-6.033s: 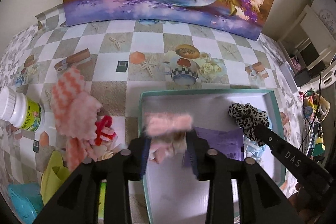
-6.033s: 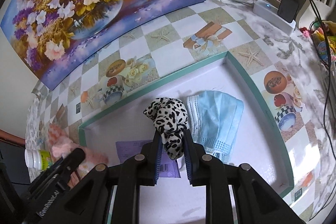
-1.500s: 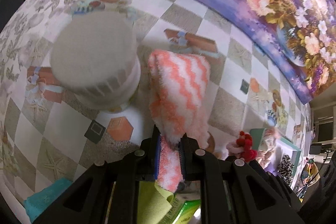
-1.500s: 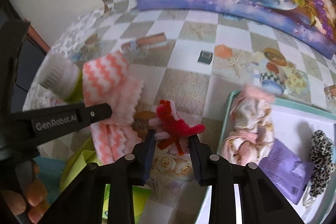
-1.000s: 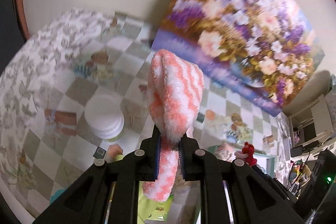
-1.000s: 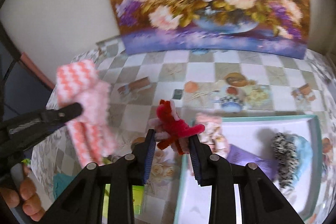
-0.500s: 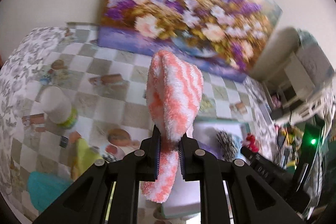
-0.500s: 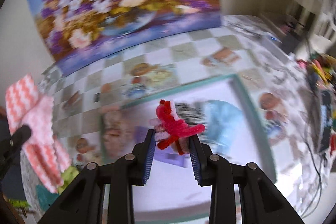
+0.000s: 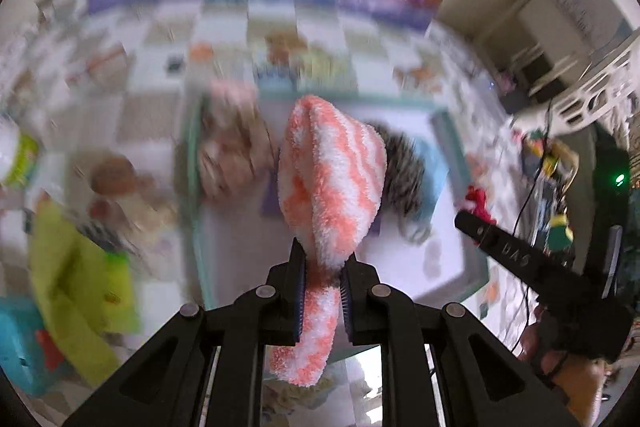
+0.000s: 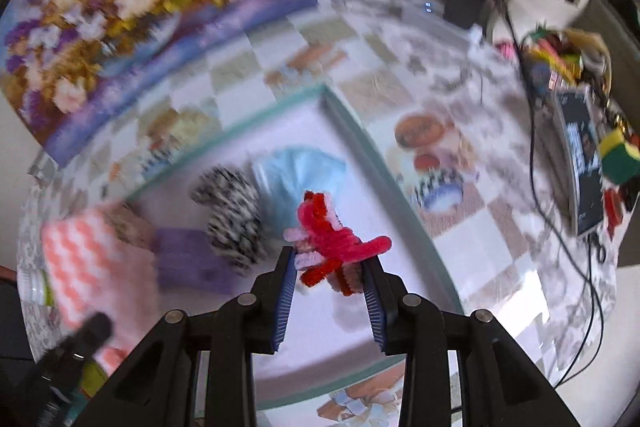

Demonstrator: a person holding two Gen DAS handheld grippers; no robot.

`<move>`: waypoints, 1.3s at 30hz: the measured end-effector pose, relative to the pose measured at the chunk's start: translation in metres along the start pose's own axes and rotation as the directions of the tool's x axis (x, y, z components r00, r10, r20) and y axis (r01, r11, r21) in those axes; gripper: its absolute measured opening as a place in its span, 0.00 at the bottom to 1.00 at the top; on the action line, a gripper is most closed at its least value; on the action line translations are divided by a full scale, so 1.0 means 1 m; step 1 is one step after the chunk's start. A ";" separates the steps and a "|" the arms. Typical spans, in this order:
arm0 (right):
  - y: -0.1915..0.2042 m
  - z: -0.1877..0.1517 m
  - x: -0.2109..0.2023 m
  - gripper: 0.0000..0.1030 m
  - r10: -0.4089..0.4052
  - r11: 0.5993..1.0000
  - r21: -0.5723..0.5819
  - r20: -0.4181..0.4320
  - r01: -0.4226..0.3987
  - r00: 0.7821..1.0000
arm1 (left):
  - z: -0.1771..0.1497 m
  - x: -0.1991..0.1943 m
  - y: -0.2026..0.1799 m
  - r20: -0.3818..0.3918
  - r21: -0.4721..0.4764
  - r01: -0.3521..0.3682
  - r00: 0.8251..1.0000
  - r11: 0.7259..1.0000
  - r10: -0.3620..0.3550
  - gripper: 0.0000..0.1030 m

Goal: Organize soft objects
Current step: 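Carry both items over the white tray and open both tools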

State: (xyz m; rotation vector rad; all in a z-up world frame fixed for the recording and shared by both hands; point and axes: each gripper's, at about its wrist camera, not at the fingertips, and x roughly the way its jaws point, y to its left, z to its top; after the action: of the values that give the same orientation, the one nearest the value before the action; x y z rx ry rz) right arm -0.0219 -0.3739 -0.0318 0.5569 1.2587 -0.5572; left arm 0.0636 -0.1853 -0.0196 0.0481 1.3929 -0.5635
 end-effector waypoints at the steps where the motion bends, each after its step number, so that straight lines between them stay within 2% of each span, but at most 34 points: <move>1: 0.000 -0.002 0.004 0.35 -0.004 1.000 -0.001 -0.015 0.003 1.000 | -0.001 0.008 0.000 -0.021 -0.003 -0.004 1.000 1.000 0.004 0.15; 3: 0.002 -0.003 0.011 0.35 -0.009 1.000 -0.007 -0.036 0.009 0.999 | -0.004 0.024 0.002 -0.068 -0.013 -0.030 0.997 0.999 0.029 0.15; 6: 0.004 -0.002 0.010 0.39 -0.007 1.000 -0.009 -0.034 0.006 0.999 | -0.005 0.030 0.007 -0.089 -0.035 -0.042 0.995 0.998 0.039 0.20; 7: 0.005 -0.001 0.007 0.40 -0.007 1.000 -0.010 -0.025 0.007 1.000 | -0.005 0.030 0.009 -0.087 -0.044 -0.042 0.995 0.998 0.038 0.27; 8: 0.006 -0.001 0.004 0.46 -0.008 1.000 -0.011 -0.016 0.008 1.000 | -0.006 0.028 0.009 -0.081 -0.049 -0.043 0.996 0.998 0.039 0.37; 9: 0.007 0.000 0.000 0.53 -0.009 1.000 -0.013 -0.004 0.009 1.000 | -0.005 0.024 0.009 -0.071 -0.049 -0.043 0.997 0.998 0.040 0.42; 10: 0.008 0.002 -0.004 0.56 -0.009 1.000 -0.015 0.013 0.009 1.000 | -0.005 0.021 0.009 -0.061 -0.049 -0.041 0.997 0.998 0.038 0.47; 15: 0.016 0.005 -0.027 0.56 -0.002 0.999 -0.033 0.079 0.004 0.997 | 0.003 -0.015 0.013 0.033 -0.056 -0.015 0.999 0.998 0.017 0.61; 18: 0.022 0.005 -0.039 0.61 0.008 0.999 -0.048 0.113 -0.002 0.994 | 0.006 -0.039 0.021 0.103 -0.059 -0.056 0.993 0.997 0.062 0.67; 20: 0.028 0.004 -0.045 0.66 0.010 0.998 -0.066 0.133 -0.001 0.991 | 0.010 -0.049 0.028 0.145 -0.066 -0.100 0.983 0.993 0.109 0.75; 23: 0.041 0.002 -0.049 0.72 0.006 0.994 -0.110 0.146 0.010 0.989 | 0.012 -0.060 0.046 0.176 -0.083 -0.168 0.968 0.982 0.181 0.79; 25: 0.049 -0.001 -0.049 0.80 0.014 0.991 -0.132 0.151 0.006 0.988 | 0.010 -0.067 0.062 0.182 -0.103 -0.196 0.960 0.975 0.212 0.84; 29: 0.068 -0.007 -0.050 1.00 0.050 0.983 -0.181 0.153 -0.022 0.987 | 0.006 -0.081 0.096 0.198 -0.164 -0.256 0.937 0.953 0.286 0.85; 32: 0.083 -0.012 -0.050 1.00 0.063 0.976 -0.216 0.145 -0.031 0.987 | 0.001 -0.096 0.124 0.209 -0.229 -0.291 0.917 0.929 0.339 0.85; 35: 0.103 -0.019 -0.050 1.00 0.087 0.961 -0.271 0.135 -0.048 0.987 | -0.005 -0.109 0.145 0.212 -0.278 -0.303 0.906 0.912 0.366 0.85; 39: 0.130 -0.031 -0.048 1.00 0.155 0.937 -0.331 0.093 -0.116 0.984 | -0.015 -0.121 0.172 0.206 -0.342 -0.311 0.896 0.887 0.393 0.85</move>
State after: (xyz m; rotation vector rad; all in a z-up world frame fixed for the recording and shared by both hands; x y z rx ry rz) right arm 0.0325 -0.2530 0.0188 0.3254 1.1589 -0.2541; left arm 0.1104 0.0116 0.0405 -0.0191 1.1503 -0.0407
